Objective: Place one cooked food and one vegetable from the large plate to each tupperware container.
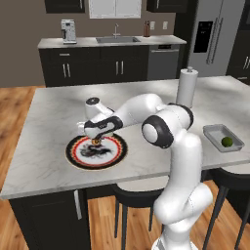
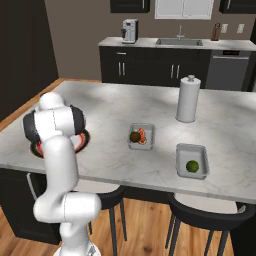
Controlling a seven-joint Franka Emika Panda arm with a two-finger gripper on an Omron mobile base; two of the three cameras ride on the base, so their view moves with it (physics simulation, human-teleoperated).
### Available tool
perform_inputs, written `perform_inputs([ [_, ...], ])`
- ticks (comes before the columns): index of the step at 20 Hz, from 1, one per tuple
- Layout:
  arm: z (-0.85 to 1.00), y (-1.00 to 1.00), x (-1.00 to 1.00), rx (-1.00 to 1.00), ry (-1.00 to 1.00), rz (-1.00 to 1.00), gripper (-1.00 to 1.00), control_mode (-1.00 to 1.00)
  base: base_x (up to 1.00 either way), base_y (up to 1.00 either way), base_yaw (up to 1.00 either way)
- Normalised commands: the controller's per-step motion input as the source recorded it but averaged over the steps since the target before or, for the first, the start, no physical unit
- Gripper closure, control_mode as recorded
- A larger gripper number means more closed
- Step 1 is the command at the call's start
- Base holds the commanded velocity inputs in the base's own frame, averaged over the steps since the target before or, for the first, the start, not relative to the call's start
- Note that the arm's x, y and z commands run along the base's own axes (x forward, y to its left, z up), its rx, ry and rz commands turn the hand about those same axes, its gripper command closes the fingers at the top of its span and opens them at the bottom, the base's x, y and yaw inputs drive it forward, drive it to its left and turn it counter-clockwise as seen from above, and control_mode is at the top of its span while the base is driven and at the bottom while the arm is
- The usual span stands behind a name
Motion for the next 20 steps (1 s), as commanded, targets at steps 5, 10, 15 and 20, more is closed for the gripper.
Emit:
perform_inputs([
  [5, 0.45, -0.95, -1.0, 0.0, 0.0, 0.21, 1.0, -1.0, 0.0, 0.0, 0.0],
  [10, 0.81, -0.84, -0.65, -0.01, 0.0, 0.21, 1.0, -1.0, 0.0, 0.0, 0.0],
  [15, 0.92, -0.84, -0.13, -0.05, 0.05, 0.24, 1.0, -1.0, 0.0, 0.0, 0.0],
  [20, 0.53, -1.0, -0.04, -0.07, 0.18, 0.28, 1.0, -1.0, 0.0, 0.0, 0.0],
])
